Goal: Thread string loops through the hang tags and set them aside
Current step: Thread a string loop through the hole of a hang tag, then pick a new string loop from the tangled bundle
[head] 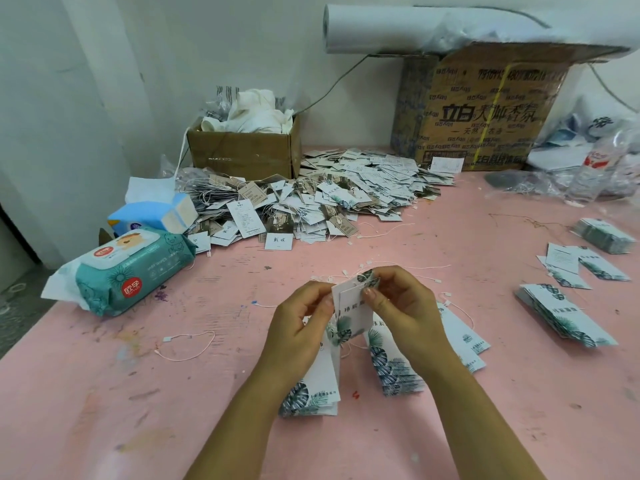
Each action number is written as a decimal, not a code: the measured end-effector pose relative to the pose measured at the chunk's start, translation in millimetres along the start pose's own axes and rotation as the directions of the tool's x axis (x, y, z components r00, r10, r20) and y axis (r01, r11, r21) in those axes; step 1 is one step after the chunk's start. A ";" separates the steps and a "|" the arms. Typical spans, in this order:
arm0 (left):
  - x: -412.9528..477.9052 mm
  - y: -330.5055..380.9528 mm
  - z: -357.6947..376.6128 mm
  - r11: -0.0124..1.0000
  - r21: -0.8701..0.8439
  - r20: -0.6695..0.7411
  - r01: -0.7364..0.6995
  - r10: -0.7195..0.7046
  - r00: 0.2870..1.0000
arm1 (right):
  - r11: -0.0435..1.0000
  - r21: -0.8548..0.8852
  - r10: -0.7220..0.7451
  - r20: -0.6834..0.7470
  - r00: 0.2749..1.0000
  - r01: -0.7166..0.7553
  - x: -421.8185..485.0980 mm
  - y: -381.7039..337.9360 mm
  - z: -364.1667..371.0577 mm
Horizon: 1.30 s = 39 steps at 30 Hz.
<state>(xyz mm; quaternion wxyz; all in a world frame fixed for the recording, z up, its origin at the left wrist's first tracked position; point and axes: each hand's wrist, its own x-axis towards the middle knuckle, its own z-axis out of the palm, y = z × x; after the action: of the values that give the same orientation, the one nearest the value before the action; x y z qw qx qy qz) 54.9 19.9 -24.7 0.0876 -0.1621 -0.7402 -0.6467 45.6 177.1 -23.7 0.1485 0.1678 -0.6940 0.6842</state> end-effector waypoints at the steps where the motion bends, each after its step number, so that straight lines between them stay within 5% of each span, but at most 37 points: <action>1: -0.8 0.5 0.2 1.000 0.000 0.013 -0.001 0.001 1.000 | 1.000 -0.004 -0.001 -0.005 1.000 0.001 -0.3 0.5 1.7; 24: -1.8 1.7 5.2 0.998 0.064 0.069 -0.005 0.001 0.998 | 0.997 -0.029 -0.080 -0.083 0.993 0.078 -5.2 -8.9 9.8; 28: -1.0 0.0 1.8 0.980 0.200 0.059 -0.011 -0.001 0.998 | 0.983 -0.102 -0.158 -0.079 0.984 0.150 -1.0 -18.5 0.9; 31: 0.9 -6.3 -2.5 0.919 0.392 0.033 -0.051 0.042 0.999 | 0.983 -0.173 -0.112 -0.258 0.960 0.068 7.3 -27.7 -17.0; 34: 1.8 -13.2 -3.6 0.806 0.589 0.012 -0.060 0.066 0.998 | 0.871 -0.463 -0.052 -0.417 0.907 -0.163 16.6 -25.0 -41.1; 39: 0.1 -22.1 -1.9 0.606 0.793 0.073 -0.056 -0.003 0.997 | 0.430 -0.726 0.255 -0.472 0.844 -0.537 16.3 -7.5 -67.2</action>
<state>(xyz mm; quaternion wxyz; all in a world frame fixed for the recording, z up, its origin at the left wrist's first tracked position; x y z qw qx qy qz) 46.8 15.6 -44.9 0.1354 -0.1388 -0.9501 -0.2444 32.6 243.7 -8.6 0.1432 -0.1970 -0.9230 0.2981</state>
